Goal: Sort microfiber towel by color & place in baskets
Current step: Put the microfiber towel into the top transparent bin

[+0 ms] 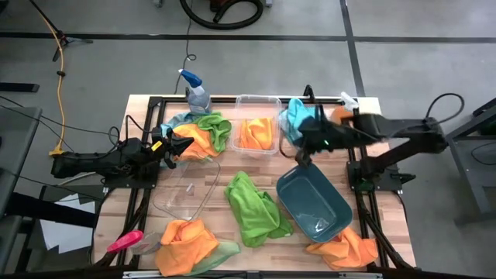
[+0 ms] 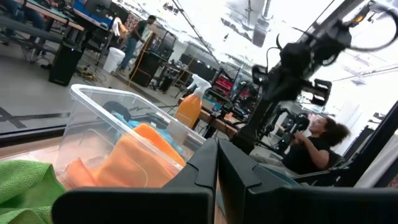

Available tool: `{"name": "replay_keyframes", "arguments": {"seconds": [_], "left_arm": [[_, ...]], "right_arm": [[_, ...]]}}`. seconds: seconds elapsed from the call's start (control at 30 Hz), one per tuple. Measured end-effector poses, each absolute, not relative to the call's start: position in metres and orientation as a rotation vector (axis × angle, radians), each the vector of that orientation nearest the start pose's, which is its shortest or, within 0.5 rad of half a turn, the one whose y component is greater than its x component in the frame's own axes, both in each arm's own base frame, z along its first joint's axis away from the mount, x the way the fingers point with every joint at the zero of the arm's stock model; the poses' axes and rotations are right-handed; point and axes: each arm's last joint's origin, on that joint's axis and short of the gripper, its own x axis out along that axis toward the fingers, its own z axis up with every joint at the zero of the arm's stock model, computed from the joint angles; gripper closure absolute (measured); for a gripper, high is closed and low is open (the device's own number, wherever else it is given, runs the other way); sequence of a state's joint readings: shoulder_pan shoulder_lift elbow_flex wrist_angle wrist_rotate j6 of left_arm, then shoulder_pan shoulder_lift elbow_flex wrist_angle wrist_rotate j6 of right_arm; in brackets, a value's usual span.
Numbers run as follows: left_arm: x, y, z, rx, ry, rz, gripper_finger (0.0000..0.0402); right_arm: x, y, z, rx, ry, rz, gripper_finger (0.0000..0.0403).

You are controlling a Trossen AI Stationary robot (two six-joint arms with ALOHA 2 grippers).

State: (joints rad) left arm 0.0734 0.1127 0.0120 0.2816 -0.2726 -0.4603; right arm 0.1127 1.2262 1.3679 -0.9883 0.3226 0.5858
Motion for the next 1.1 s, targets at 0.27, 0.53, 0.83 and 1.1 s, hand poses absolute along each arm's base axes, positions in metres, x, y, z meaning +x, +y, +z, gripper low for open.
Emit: {"name": "replay_keyframes", "arguments": {"seconds": [0.27,0.53,0.83,1.1], "left_arm": [[0.101,0.015,0.186,-0.481,-0.259,0.296,0.0401],[0.099,0.014,0.202,-0.616,-0.364,0.244,0.0393],[0.12,0.015,0.279,-0.526,-0.268,0.304,0.0286],[0.144,0.018,0.35,-0.341,0.22,0.472,0.0209]], "right_arm": [[0.225,0.038,0.357,0.486,0.591,-0.347,0.0403],[0.228,0.039,0.354,0.402,0.61,-0.326,0.0403],[0.227,0.038,0.355,0.26,0.627,-0.278,0.0403],[0.224,0.038,0.352,0.166,0.678,-0.258,0.0403]]}}
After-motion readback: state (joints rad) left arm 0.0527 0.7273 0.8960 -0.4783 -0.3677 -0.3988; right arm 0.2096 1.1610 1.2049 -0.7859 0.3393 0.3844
